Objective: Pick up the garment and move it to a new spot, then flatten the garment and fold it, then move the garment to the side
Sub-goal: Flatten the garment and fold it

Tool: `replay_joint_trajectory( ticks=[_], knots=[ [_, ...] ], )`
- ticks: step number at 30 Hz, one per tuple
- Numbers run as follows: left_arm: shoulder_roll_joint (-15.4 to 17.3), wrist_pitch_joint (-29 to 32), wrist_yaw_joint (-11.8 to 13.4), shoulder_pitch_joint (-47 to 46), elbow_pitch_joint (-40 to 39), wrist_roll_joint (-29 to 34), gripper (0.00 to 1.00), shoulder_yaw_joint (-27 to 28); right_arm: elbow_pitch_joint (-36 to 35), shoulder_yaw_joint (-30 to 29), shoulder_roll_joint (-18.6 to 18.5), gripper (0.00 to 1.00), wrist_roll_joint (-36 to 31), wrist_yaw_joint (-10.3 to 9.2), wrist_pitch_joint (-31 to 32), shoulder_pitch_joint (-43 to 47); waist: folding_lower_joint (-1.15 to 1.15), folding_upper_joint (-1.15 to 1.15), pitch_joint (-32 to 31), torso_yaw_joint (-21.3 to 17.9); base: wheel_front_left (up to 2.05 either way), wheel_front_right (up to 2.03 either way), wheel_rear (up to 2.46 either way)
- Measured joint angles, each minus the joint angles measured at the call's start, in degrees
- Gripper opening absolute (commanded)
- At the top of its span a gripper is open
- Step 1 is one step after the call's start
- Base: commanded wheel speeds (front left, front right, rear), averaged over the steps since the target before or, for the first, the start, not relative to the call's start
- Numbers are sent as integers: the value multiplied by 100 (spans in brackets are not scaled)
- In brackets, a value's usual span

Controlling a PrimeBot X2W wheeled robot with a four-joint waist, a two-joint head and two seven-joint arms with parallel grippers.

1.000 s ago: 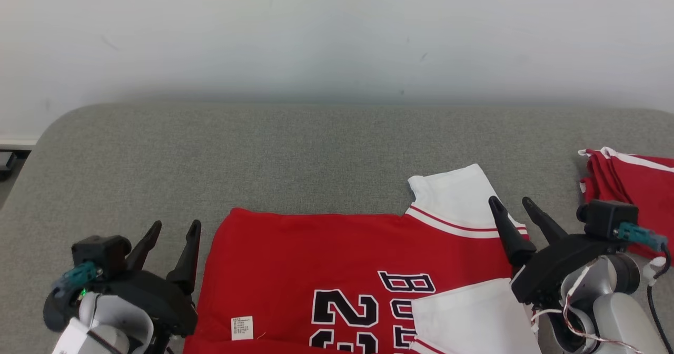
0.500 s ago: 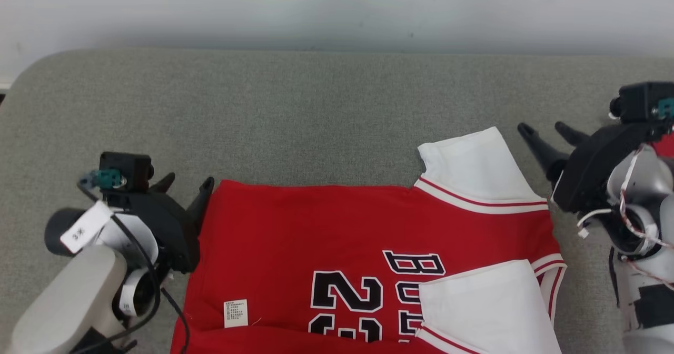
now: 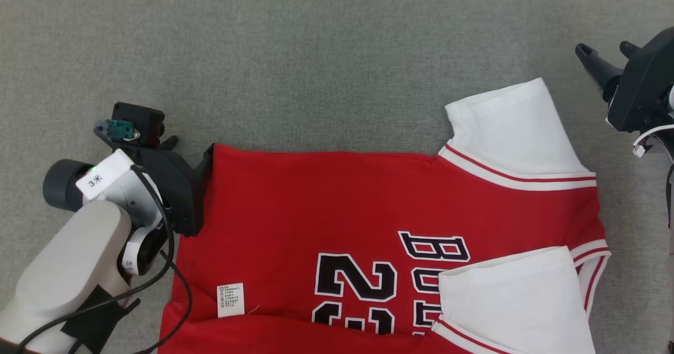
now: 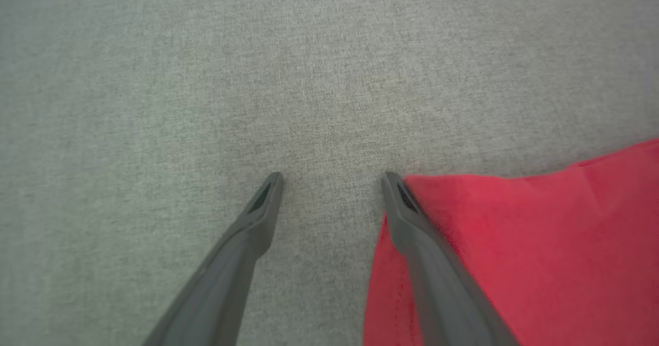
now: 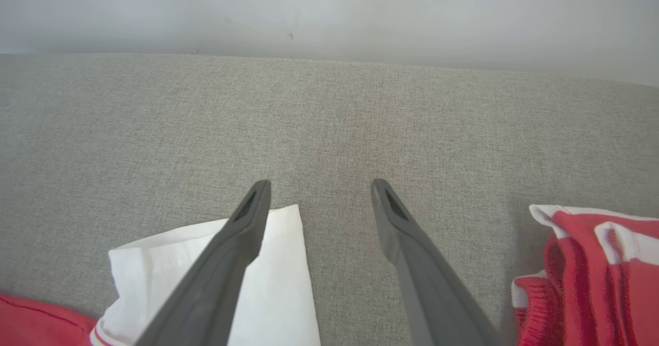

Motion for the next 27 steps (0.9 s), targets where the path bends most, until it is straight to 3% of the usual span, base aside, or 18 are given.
replay_joint_trajectory(
  ticks=[8, 15, 22, 27],
  knots=[
    [30, 36, 123, 7, -299, -60, 100, 36, 53, 49, 66, 100, -52, 0, 88, -41, -1, 0, 242, 134, 0, 0, 0],
    [267, 79, 412, 18, -823, -15, 100, 163, 47, 18, 109, 100, -127, 0, 45, -66, -1, 0, 199, 199, 0, 0, 0],
    [324, 533, 399, 268, -1581, -205, 100, 11, 30, -43, 181, 100, -285, 0, 276, -65, -2, -1, 105, 206, 0, 0, 0],
    [278, 672, 438, 346, -1685, -208, 100, -108, 16, -134, 272, 100, -498, 0, 528, -27, -2, 0, 194, 188, 0, 0, 0]
  ],
)
